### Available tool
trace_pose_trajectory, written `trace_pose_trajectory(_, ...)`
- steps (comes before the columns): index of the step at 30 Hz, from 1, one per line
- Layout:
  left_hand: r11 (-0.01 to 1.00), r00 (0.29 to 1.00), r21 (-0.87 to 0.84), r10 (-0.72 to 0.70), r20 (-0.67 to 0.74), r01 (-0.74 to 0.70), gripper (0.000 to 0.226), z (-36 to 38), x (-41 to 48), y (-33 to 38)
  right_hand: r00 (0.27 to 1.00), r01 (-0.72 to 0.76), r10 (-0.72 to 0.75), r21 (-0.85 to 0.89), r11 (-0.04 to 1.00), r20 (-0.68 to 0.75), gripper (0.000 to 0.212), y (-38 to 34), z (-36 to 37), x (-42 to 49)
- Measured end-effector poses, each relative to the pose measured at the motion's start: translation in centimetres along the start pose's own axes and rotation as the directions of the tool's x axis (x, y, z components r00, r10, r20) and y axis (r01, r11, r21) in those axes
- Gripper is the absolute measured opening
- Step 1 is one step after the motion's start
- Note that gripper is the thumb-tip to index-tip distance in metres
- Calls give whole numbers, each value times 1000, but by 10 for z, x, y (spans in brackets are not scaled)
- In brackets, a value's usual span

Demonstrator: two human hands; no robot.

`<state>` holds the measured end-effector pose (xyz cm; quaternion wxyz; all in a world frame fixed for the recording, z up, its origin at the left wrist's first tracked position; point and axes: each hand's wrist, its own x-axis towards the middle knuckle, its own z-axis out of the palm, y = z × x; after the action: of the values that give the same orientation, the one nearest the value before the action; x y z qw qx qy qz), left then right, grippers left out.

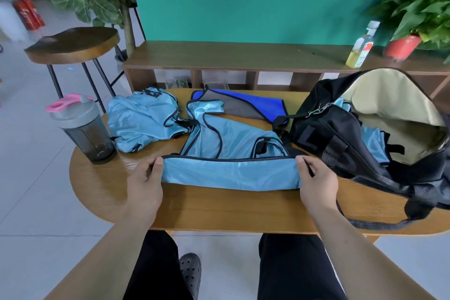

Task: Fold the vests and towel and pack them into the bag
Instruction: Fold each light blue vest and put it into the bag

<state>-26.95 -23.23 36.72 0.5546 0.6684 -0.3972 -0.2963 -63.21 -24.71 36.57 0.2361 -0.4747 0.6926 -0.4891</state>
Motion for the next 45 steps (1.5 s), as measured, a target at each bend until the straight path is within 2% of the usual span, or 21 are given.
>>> trace_pose_trajectory(4,991,990,26,126,62,-128,14,-9,25,35,997,74,-74,11,997,27,16,-37,-19,26)
trace_pose_trajectory(7,964,965,109,228,126,-242,18,-15,46,76,975,179,-182,36,983,126,16,-71,-39,52)
trace_pose_trajectory(9,938,943,145,291,163,-315,17,-22,61,106,950,243,-229,-40,969,213,24,-93,-56,69)
trace_pose_trajectory(11,902,905,158,363,224,-401,10,-33,73,138,924,322,-264,-191,927,278,28,-114,-73,87)
trace_pose_trajectory(14,841,840,196,425,338,-504,4,-49,90,172,886,435,-326,-353,828,328,18,-145,-95,107)
trace_pose_trajectory(17,758,788,286,452,418,-586,9,-61,102,201,864,498,-386,-425,756,324,12,-176,-114,117)
trace_pose_trajectory(19,725,768,306,471,433,-617,7,-65,109,216,856,511,-417,-382,770,305,7,-197,-124,123)
trace_pose_trajectory(22,698,762,317,531,371,-642,3,-70,120,238,855,509,-435,-301,806,282,11,-224,-136,125)
trace_pose_trajectory(26,599,712,396,648,271,-696,10,-69,121,271,853,515,-461,-247,821,246,37,-253,-144,127)
trace_pose_trajectory(28,610,705,373,677,212,-699,12,-66,120,287,857,514,-485,-220,829,174,44,-265,-143,129)
trace_pose_trajectory(30,634,701,329,699,144,-700,12,-63,119,303,848,528,-521,-226,819,93,42,-275,-139,131)
trace_pose_trajectory(32,636,694,321,713,104,-702,14,-59,119,315,826,554,-560,-272,786,64,28,-282,-132,130)
trace_pose_trajectory(36,610,675,376,735,62,-698,18,-56,114,332,773,623,-614,-367,691,157,13,-294,-122,124)
trace_pose_trajectory(38,617,680,388,733,34,-685,20,-58,113,338,781,612,-609,-364,702,138,14,-299,-121,123)
trace_pose_trajectory(40,619,678,398,735,10,-677,22,-63,113,343,780,609,-623,-308,731,62,18,-305,-123,123)
trace_pose_trajectory(43,593,639,426,768,-44,-684,25,-70,111,352,773,620,-631,-131,774,-65,24,-320,-128,121)
trace_pose_trajectory(45,584,619,434,782,-73,-686,26,-72,108,361,766,632,-630,-28,774,-131,20,-332,-130,119)
